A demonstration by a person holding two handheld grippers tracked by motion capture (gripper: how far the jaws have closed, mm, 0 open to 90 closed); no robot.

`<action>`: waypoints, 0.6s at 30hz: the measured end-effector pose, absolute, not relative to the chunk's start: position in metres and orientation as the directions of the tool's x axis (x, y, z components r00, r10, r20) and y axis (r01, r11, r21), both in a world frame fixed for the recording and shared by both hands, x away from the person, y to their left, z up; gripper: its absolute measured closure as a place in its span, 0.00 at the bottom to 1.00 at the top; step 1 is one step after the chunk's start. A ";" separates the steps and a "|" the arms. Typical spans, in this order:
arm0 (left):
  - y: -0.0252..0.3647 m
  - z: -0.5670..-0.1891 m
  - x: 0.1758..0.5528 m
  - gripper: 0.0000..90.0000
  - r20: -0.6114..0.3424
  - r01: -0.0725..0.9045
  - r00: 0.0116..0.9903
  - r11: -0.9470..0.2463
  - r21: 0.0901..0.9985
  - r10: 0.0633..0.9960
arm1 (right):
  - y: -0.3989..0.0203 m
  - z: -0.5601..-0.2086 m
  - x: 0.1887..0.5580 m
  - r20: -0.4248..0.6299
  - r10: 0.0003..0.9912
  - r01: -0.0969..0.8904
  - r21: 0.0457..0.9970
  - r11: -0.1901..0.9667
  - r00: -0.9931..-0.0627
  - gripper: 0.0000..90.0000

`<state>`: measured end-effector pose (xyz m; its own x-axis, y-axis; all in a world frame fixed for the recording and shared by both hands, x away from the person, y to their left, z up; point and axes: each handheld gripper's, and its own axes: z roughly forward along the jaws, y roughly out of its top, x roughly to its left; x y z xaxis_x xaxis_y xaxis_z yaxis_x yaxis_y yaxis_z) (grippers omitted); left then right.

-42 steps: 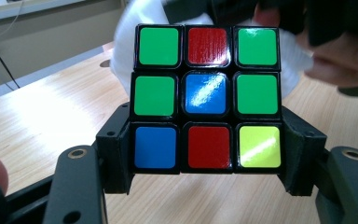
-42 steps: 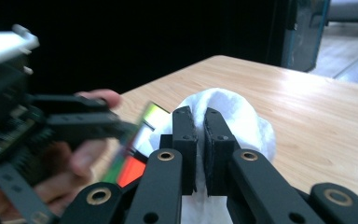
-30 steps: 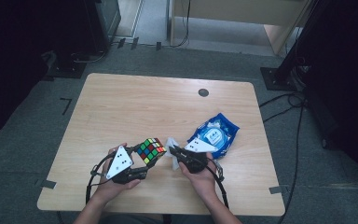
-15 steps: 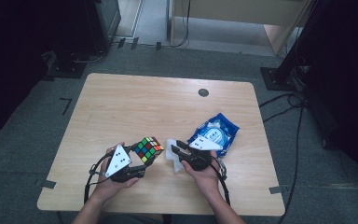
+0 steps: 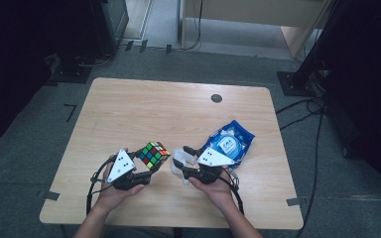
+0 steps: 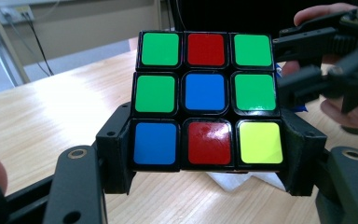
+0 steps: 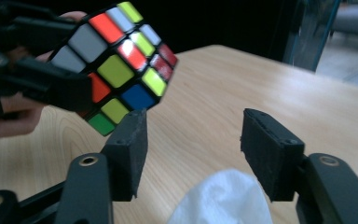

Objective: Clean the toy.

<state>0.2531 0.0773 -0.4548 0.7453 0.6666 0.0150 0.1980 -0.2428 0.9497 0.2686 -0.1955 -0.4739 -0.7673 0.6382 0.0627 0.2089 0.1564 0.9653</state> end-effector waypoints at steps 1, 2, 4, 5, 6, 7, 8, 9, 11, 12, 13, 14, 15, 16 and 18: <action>0.078 -0.453 0.254 0.38 -0.003 0.214 0.745 -0.234 0.948 0.668 | -0.193 -0.475 0.267 0.038 0.630 0.180 0.970 0.164 -0.776 0.45; 0.078 -0.452 0.255 0.38 -0.009 0.220 0.743 -0.231 0.948 0.669 | -0.190 -0.476 0.266 0.002 0.622 0.143 0.974 0.177 -0.783 0.42; 0.079 -0.448 0.256 0.38 -0.020 0.233 0.738 -0.227 0.946 0.674 | -0.184 -0.478 0.263 -0.067 0.608 0.078 0.975 0.208 -0.791 0.35; 0.078 -0.448 0.256 0.38 -0.026 0.240 0.737 -0.225 0.944 0.675 | -0.180 -0.480 0.261 -0.109 0.604 0.043 0.972 0.231 -0.789 0.33; 0.078 -0.446 0.256 0.38 -0.032 0.247 0.738 -0.225 0.943 0.674 | -0.178 -0.481 0.259 -0.135 0.602 0.022 0.969 0.246 -0.787 0.31; 0.077 -0.445 0.256 0.38 -0.040 0.257 0.736 -0.224 0.940 0.676 | -0.175 -0.482 0.258 -0.161 0.595 -0.003 0.966 0.257 -0.787 0.29; 0.076 -0.444 0.256 0.38 -0.046 0.263 0.737 -0.223 0.938 0.675 | -0.171 -0.483 0.255 -0.186 0.593 -0.026 0.963 0.267 -0.783 0.27; 0.075 -0.443 0.256 0.38 -0.055 0.272 0.739 -0.224 0.936 0.671 | -0.168 -0.484 0.253 -0.204 0.593 -0.045 0.961 0.272 -0.779 0.27; 0.072 -0.442 0.256 0.38 -0.078 0.294 0.741 -0.219 0.930 0.667 | -0.161 -0.485 0.249 -0.257 0.590 -0.087 0.950 0.300 -0.765 0.25; 0.071 -0.441 0.256 0.38 -0.088 0.304 0.744 -0.218 0.927 0.662 | -0.157 -0.486 0.247 -0.289 0.586 -0.110 0.940 0.322 -0.757 0.23; 0.069 -0.440 0.256 0.38 -0.091 0.310 0.745 -0.222 0.925 0.660 | -0.154 -0.487 0.246 -0.312 0.584 -0.129 0.934 0.334 -0.750 0.23; 0.067 -0.440 0.256 0.38 -0.094 0.316 0.743 -0.224 0.922 0.663 | -0.153 -0.488 0.245 -0.328 0.582 -0.139 0.928 0.345 -0.744 0.23; 0.065 -0.439 0.256 0.38 -0.096 0.324 0.745 -0.232 0.917 0.660 | -0.151 -0.488 0.244 -0.340 0.584 -0.146 0.924 0.353 -0.737 0.22; 0.063 -0.438 0.255 0.38 -0.106 0.332 0.753 -0.235 0.913 0.650 | -0.150 -0.490 0.243 -0.353 0.589 -0.153 0.919 0.362 -0.727 0.22; 0.059 -0.437 0.254 0.38 -0.119 0.345 0.759 -0.241 0.907 0.640 | -0.148 -0.491 0.242 -0.376 0.599 -0.172 0.913 0.370 -0.707 0.23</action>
